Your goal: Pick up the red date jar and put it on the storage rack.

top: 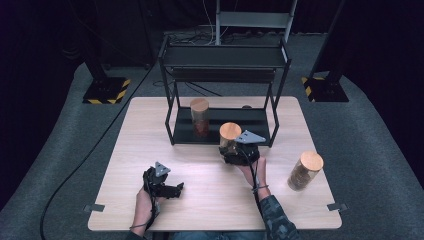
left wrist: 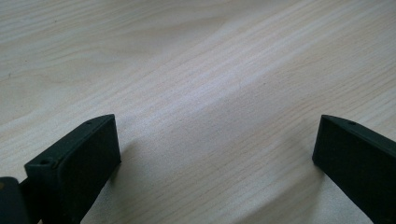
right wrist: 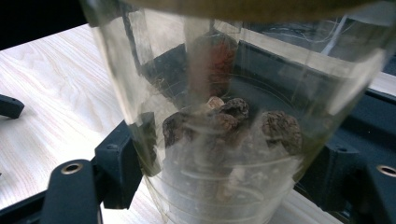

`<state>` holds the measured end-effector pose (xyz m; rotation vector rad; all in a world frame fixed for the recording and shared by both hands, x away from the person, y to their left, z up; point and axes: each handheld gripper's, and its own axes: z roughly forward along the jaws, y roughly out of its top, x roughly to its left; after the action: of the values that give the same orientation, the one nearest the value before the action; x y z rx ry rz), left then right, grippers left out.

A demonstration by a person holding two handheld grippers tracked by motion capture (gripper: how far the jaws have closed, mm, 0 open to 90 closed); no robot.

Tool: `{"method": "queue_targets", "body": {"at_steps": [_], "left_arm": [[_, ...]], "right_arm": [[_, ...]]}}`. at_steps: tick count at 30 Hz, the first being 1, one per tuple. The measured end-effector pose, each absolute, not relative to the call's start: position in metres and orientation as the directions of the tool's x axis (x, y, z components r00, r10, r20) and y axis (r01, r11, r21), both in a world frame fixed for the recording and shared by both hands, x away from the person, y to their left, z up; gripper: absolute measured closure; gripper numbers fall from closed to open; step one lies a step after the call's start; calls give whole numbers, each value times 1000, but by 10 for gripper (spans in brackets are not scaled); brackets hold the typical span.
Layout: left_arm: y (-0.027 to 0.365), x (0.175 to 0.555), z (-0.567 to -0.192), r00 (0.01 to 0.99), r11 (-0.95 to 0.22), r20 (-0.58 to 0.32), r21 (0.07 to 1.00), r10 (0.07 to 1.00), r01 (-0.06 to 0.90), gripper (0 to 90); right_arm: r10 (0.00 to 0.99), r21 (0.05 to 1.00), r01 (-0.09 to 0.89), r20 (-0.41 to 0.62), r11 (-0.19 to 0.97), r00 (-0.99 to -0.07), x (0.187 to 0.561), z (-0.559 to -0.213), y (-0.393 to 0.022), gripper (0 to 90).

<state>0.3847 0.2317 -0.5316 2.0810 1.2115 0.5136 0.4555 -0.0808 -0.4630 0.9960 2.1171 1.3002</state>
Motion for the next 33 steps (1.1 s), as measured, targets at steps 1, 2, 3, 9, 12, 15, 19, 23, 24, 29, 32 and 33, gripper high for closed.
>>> {"method": "queue_targets", "body": {"at_steps": [1,2,3,9,12,15,19,23,24,29,32,33], "left_arm": [[232,385,-532,492,-347,4,714,871,608,1],[232,385,-532,492,-348,4,714,871,608,1],[232,385,-532,492,-348,5,713,870,608,1],[232,385,-532,492,-348,4,714,870,608,1],[232,385,-532,493,-347,4,714,870,608,1],[232,385,-532,493,-347,4,714,870,608,2],[232,385,-532,493,-348,4,713,870,608,2],[232,385,-532,492,-347,4,714,870,608,1],[232,385,-532,493,-348,4,714,870,608,1],[232,385,-532,492,-347,4,714,870,608,1],[232,385,-532,493,-347,4,714,870,608,1],[232,385,-532,493,-347,4,714,870,608,2]], "right_arm": [[776,894,339,-16,294,-631,456,-463,-80,250],[775,894,340,-15,293,-631,457,-463,-80,250],[776,893,341,-13,293,-631,457,-463,-80,250],[779,895,339,-14,289,-627,462,-461,-79,250],[778,895,341,-11,288,-628,463,-460,-78,250],[776,892,346,-10,292,-630,465,-461,-77,250],[777,892,349,-5,288,-629,467,-460,-77,250],[780,894,349,-3,283,-626,469,-459,-77,250],[779,893,350,-2,284,-627,469,-459,-77,250],[778,890,354,-1,287,-629,473,-458,-76,250],[781,893,350,-2,283,-625,474,-456,-76,250],[781,893,351,-2,283,-625,475,-456,-76,250]]}}
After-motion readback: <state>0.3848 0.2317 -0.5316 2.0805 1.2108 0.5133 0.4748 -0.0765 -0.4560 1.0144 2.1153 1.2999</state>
